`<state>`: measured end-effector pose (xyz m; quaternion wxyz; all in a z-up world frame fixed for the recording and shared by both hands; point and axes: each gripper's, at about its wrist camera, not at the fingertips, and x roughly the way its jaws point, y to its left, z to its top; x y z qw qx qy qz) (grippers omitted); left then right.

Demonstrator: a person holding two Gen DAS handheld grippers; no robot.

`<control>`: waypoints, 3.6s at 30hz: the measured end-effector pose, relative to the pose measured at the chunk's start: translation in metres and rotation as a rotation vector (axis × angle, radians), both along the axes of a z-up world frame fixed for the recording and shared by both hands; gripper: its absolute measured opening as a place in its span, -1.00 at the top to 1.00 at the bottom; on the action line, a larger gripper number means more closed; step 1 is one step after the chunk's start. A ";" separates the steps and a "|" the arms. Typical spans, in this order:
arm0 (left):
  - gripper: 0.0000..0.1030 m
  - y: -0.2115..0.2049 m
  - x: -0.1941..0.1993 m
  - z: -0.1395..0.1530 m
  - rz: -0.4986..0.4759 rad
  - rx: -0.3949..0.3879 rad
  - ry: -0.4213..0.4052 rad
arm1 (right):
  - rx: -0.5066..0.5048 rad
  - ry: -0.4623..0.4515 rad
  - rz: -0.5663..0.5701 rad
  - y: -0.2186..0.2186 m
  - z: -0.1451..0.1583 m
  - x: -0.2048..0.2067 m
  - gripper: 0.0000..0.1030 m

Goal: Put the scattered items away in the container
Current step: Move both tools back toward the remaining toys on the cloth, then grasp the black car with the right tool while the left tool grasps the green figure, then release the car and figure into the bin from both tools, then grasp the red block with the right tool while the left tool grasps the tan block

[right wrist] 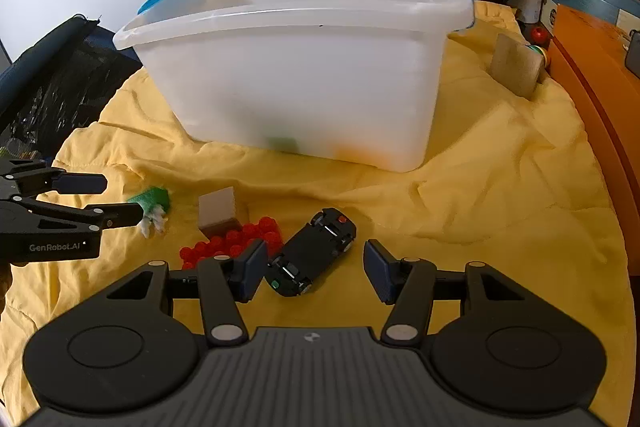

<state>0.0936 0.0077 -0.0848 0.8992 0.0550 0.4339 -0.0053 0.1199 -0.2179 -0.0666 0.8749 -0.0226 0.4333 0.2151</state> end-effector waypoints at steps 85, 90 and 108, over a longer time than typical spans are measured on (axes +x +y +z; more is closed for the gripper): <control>-0.21 -0.003 0.087 0.124 -0.086 0.032 -0.143 | 0.041 -0.216 0.058 0.008 0.110 0.055 0.02; -0.21 -0.021 0.038 0.090 -0.134 -0.006 -0.134 | 0.032 -0.122 0.075 0.015 0.059 0.003 0.02; -0.21 -0.020 0.001 0.023 -0.155 0.027 -0.031 | 0.011 0.029 0.075 0.062 -0.015 -0.014 0.15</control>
